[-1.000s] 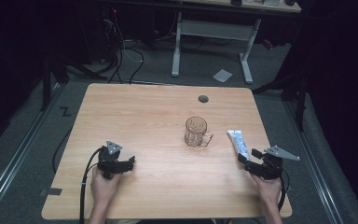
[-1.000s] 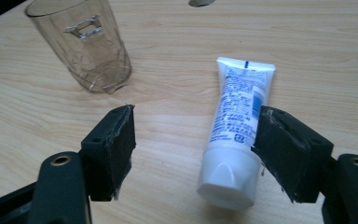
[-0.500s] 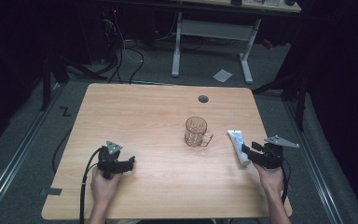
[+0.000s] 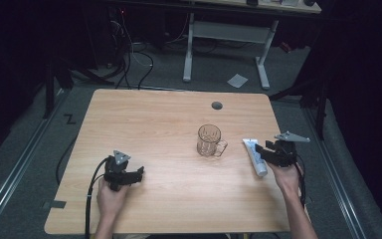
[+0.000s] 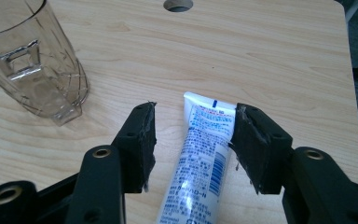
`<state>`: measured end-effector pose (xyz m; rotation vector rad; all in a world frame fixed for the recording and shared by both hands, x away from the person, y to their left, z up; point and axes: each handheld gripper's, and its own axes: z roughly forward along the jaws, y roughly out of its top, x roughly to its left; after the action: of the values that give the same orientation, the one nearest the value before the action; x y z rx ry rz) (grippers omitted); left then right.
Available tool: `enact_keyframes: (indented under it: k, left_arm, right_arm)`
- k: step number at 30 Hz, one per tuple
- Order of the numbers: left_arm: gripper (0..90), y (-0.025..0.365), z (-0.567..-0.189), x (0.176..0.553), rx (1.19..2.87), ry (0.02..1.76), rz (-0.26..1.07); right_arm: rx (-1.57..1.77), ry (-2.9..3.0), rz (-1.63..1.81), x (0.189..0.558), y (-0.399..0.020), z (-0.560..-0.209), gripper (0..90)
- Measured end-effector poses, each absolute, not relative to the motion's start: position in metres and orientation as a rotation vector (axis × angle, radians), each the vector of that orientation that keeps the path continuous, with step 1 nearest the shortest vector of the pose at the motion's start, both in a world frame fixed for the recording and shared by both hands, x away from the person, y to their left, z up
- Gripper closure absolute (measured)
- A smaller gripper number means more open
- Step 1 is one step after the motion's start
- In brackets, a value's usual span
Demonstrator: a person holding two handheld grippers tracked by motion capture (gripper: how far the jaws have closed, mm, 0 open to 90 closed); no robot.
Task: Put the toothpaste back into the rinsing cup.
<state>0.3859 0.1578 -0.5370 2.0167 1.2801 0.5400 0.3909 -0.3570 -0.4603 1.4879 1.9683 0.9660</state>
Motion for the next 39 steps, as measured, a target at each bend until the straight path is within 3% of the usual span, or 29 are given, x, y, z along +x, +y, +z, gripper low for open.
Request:
enact_keyframes:
  k: [10, 19, 33, 39]
  left_arm:
    - [17.6, 0.158, -0.537, 0.386, 2.017, 1.28, 0.54]
    - [17.5, 0.158, -0.537, 0.386, 2.017, 1.28, 0.54]
    - [17.5, 0.158, -0.537, 0.386, 2.017, 1.28, 0.54]
    - [17.6, 0.158, -0.537, 0.386, 2.017, 1.28, 0.54]
  right_arm:
    - [1.547, 2.044, 0.856, 0.41, -0.353, -0.464, 45.6]
    - [1.655, 2.091, 0.788, 0.428, -0.356, -0.477, 37.2]
    - [1.75, 2.124, 0.68, 0.443, -0.356, -0.495, 36.3]
    - [1.771, 2.155, 0.646, 0.446, -0.351, -0.503, 40.3]
